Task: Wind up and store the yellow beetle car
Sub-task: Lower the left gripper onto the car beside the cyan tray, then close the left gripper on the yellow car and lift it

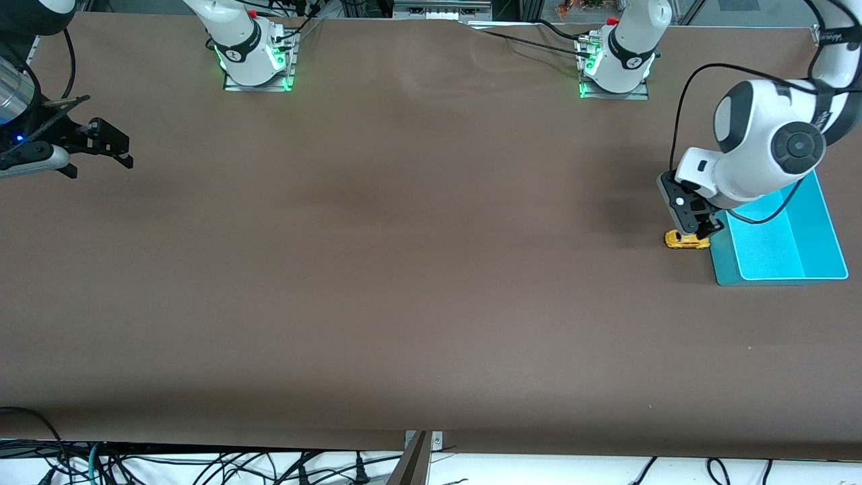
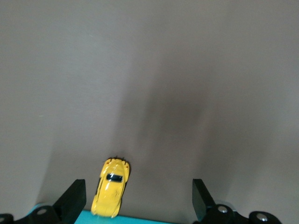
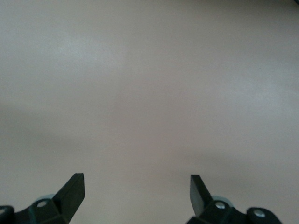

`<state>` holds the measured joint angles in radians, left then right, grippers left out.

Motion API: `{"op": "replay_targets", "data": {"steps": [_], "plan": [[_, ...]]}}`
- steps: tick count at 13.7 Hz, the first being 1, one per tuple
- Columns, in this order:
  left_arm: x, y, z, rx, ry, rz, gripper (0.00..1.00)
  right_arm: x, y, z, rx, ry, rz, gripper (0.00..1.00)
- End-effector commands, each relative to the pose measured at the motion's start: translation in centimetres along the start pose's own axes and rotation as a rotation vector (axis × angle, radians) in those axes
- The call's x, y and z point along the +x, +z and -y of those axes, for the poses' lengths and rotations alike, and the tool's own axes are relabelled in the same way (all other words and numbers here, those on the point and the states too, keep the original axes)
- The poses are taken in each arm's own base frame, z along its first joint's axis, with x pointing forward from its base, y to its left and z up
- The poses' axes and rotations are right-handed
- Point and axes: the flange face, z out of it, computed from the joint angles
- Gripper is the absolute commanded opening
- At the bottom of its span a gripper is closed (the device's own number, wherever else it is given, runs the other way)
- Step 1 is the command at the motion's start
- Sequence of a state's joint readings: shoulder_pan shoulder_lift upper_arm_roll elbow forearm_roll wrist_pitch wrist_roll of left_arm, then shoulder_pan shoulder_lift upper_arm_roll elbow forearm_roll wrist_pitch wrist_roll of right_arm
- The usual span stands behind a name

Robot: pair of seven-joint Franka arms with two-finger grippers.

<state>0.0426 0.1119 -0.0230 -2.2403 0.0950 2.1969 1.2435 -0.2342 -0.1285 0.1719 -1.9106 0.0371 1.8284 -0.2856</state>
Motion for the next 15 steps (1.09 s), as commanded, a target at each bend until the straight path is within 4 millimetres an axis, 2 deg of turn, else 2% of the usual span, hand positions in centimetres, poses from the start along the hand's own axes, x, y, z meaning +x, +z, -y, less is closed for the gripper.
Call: {"op": "replay_targets", "data": {"steps": [1,2,4,6,8,11,13,15], "plan": [[-2.3,6.1,1.2,-0.024,0.136,0.047,1.0,-0.3,-0.2,0.0,0.018,0.015,0.003,1.0],[-2.7,6.8,1.6,-0.002,0.17,0.041,1.0,-0.4,-0.2,0.0,0.018,0.015,0.004,1.0],[-5.4,8.7,2.9,0.033,0.241,0.07,1.0,-0.4,-0.2,0.1,0.02,0.019,0.004,1.0],[-6.6,10.1,3.8,0.088,0.302,0.073,1.0,-0.1,-0.1,0.9,0.055,0.099,-0.005,1.0],[-6.6,9.9,4.0,0.097,0.32,0.075,1.0,0.3,0.5,2.1,0.06,0.101,-0.012,1.0],[-6.2,11.3,4.4,0.122,0.334,0.066,1.0,0.4,1.0,2.9,0.062,0.141,-0.009,1.0],[-7.6,12.5,4.6,0.136,0.326,0.06,1.0,0.4,1.5,3.2,0.063,0.137,0.001,1.0],[-8.2,12.8,4.4,0.13,0.324,0.058,1.0,0.4,1.7,4.5,0.054,0.151,0.016,1.0]]}}
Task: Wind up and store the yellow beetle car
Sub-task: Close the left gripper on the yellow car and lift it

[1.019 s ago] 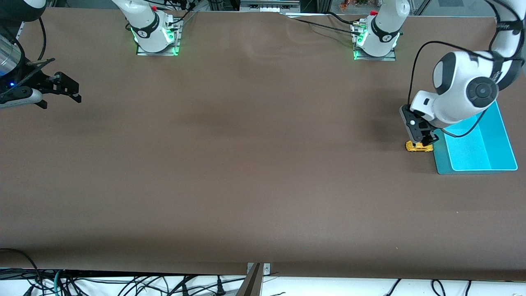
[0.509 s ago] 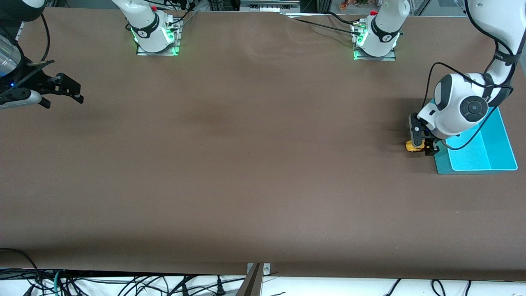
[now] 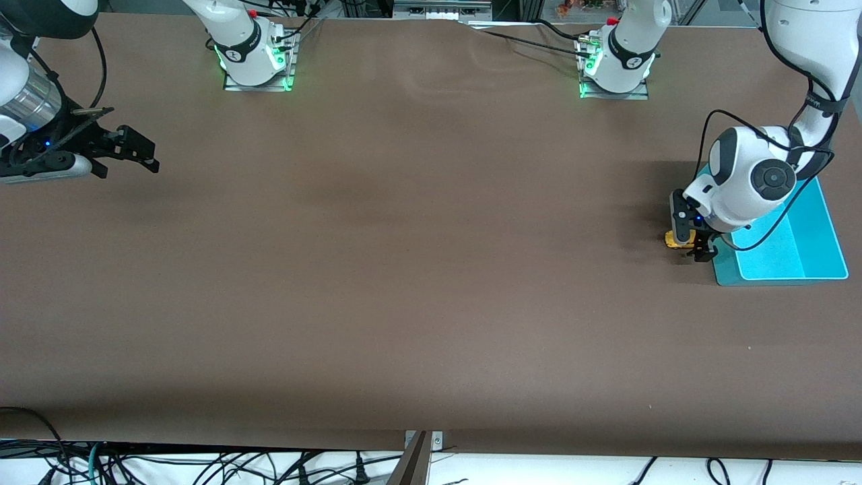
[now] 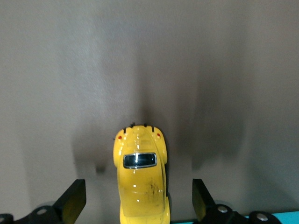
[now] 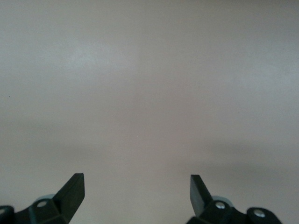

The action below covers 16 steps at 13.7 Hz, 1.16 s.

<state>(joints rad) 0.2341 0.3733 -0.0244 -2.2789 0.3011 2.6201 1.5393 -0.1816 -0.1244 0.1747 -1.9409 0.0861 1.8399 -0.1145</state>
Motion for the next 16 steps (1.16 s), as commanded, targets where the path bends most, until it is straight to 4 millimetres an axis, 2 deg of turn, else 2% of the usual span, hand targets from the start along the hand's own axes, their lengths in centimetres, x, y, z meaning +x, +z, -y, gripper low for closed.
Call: {"op": "replay_targets", "data": {"steps": [1,2,3,5,7,9,10,13,14,16], "plan": [[-1.8,0.6,-0.2,0.006,0.019,0.012,1.0,-0.3,0.1,1.5,-0.002,0.026,0.001,1.0],[-1.9,0.6,-0.2,0.009,0.04,0.012,0.82,-0.4,0.0,1.5,-0.005,0.024,0.001,1.0],[-1.4,0.2,0.0,0.017,0.065,0.01,0.36,-0.4,-0.1,1.4,-0.008,0.02,0.002,1.0],[-1.4,0.2,0.1,0.02,0.077,0.008,0.18,-0.5,-0.3,1.4,-0.01,0.013,0.003,1.0],[-0.4,-0.4,0.5,0.027,0.09,0.002,0.15,-0.6,-0.3,1.2,-0.009,0.017,0.011,1.0],[0.0,-1.9,0.8,0.018,0.088,0.003,0.16,-0.6,-0.1,1.2,-0.008,0.014,0.014,1.0],[0.5,-3.1,1.2,0.004,0.094,0.007,0.17,-0.6,-0.1,1.2,-0.008,0.014,0.014,1.0],[1.8,-8.5,4.1,-0.085,0.055,-0.029,0.17,-0.7,-0.1,1.2,-0.009,0.014,0.014,1.0],[1.4,-10.7,5.2,-0.119,0.051,-0.021,0.17,-0.6,-0.1,1.2,-0.012,0.012,0.012,1.0],[-1.8,-14.2,6.4,-0.19,0.003,-0.01,0.17,-0.6,-0.1,1.1,-0.025,-0.014,0.012,1.0]]}}
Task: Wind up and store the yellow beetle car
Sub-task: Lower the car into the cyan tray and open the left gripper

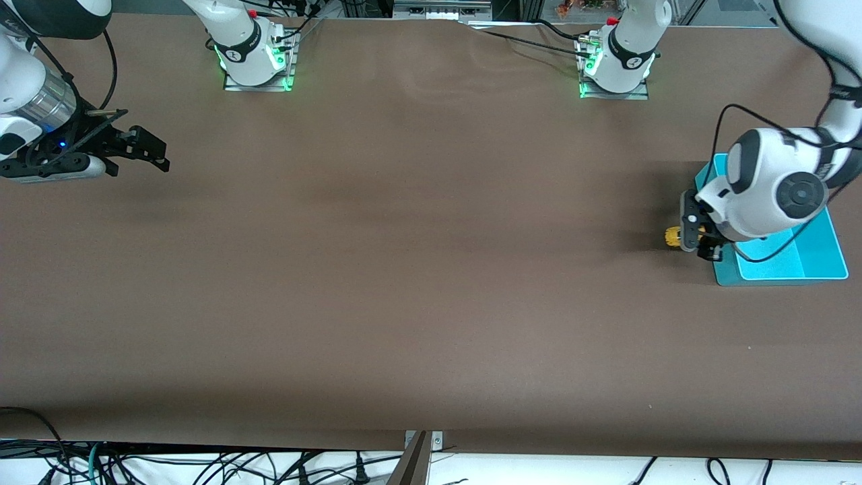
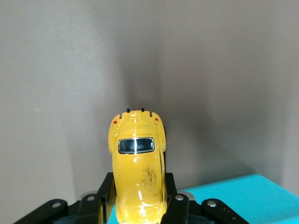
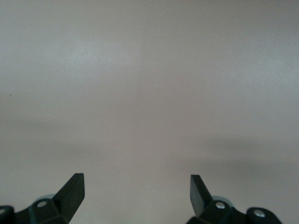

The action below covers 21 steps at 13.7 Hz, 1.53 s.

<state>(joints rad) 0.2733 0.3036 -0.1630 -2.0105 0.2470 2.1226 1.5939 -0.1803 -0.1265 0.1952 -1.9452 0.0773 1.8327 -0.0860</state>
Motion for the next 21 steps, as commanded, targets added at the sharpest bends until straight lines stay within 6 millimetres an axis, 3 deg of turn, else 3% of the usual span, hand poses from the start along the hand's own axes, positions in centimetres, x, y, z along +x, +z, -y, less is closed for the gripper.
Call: {"op": "replay_targets", "data": {"steps": [1,2,4,5,8,10,11,13,14,15,18,19,21], "plan": [[-4.6,-5.2,0.7,-0.065,-0.062,-0.009,0.17,-0.5,-0.5,0.0,-0.015,-0.022,-0.001,1.0],[-5.4,-6.2,0.6,-0.104,-0.071,-0.007,0.17,-0.5,-0.5,0.0,-0.015,-0.021,0.0,1.0],[-9.1,-5.7,-1.0,-0.157,-0.085,-0.03,0.18,-0.5,-0.4,0.1,-0.015,-0.025,0.002,1.0],[-11.5,-4.3,-2.0,-0.182,-0.091,-0.051,0.22,-0.5,-0.6,0.1,-0.014,-0.025,0.0,1.0],[-17.6,2.6,-3.8,-0.252,-0.048,-0.097,0.24,-0.4,-0.6,0.4,-0.014,-0.028,-0.001,1.0],[-19.0,6.6,-4.8,-0.232,-0.043,-0.123,0.25,-0.4,-0.7,0.4,-0.014,-0.029,-0.002,1.0],[-20.0,8.4,-5.1,-0.201,-0.057,-0.129,0.3,-0.5,-0.7,0.4,-0.015,-0.029,-0.004,1.0],[-20.0,11.1,-4.5,-0.18,-0.05,-0.141,0.38,-0.4,-0.5,0.3,-0.014,-0.028,-0.001,1.0],[-20.2,12.0,-4.6,-0.18,-0.052,-0.148,0.62,-0.4,-0.5,0.3,-0.014,-0.028,-0.003,1.0],[-20.9,12.2,-5.0,-0.182,-0.064,-0.153,0.98,-0.6,-0.8,0.2,-0.015,-0.027,-0.004,1.0],[-21.6,10.5,-5.5,-0.203,-0.055,-0.168,1.0,-0.6,-0.9,0.0,-0.015,-0.024,-0.004,1.0],[-21.7,8.8,-5.7,-0.221,-0.062,-0.17,1.0,-0.6,-0.8,0.0,-0.014,-0.024,0.002,1.0],[-21.7,3.5,-5.5,-0.223,-0.107,-0.17,1.0,-0.4,-0.7,0.0,-0.011,-0.024,0.008,1.0]]}}
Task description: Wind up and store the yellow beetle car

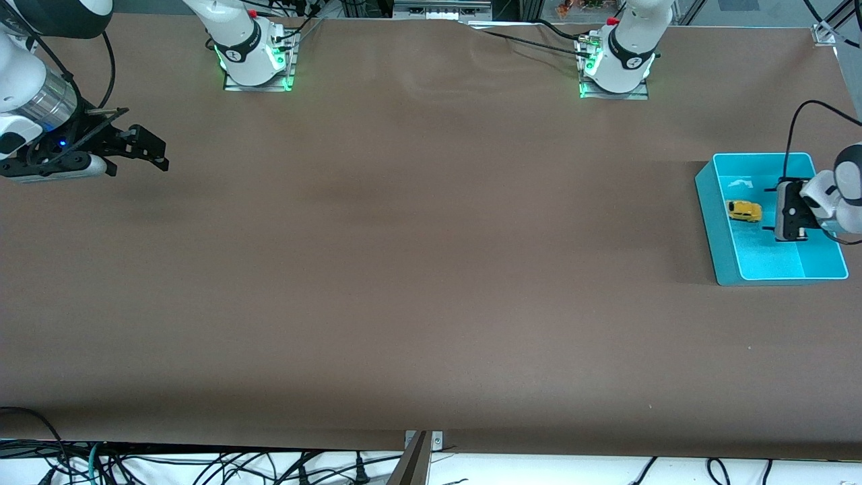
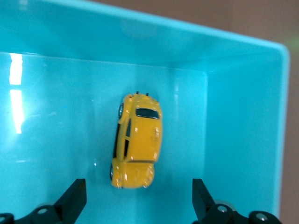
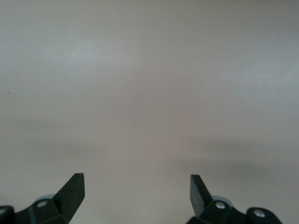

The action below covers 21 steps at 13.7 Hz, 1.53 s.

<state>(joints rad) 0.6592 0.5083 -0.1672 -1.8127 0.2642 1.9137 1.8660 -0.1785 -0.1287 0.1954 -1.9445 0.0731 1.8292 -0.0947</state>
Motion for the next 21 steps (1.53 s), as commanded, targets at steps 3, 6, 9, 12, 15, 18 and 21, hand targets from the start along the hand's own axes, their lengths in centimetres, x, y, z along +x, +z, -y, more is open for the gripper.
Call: {"op": "replay_targets", "data": {"steps": [3,6,9,12,15,18,21], "plan": [[3.1,-13.0,-2.2,-0.037,-0.131,-0.012,1.0,-0.3,-0.8,0.0,-0.008,-0.014,0.002,1.0],[7.8,-16.9,-2.6,-0.091,-0.309,-0.05,1.0,-0.3,-0.8,0.0,-0.009,-0.013,0.004,1.0],[13.4,-18.2,-1.7,-0.091,-0.503,-0.076,1.0,-0.4,-0.9,0.1,-0.012,-0.015,0.002,1.0],[19.7,-20.1,-1.4,-0.066,-0.629,-0.065,1.0,-0.4,-1.0,0.1,-0.025,-0.018,0.004,1.0],[24.9,-22.6,-2.1,-0.03,-0.792,-0.076,1.0,-0.3,-1.3,0.1,-0.026,-0.019,0.015,1.0],[30.5,-26.6,-5.1,0.058,-0.933,-0.08,1.0,-0.3,-1.2,0.3,-0.026,-0.019,0.016,1.0],[34.0,-30.7,-8.6,0.218,-1.179,-0.1,1.0,-0.3,-1.2,0.3,-0.026,-0.019,0.016,1.0]]}}
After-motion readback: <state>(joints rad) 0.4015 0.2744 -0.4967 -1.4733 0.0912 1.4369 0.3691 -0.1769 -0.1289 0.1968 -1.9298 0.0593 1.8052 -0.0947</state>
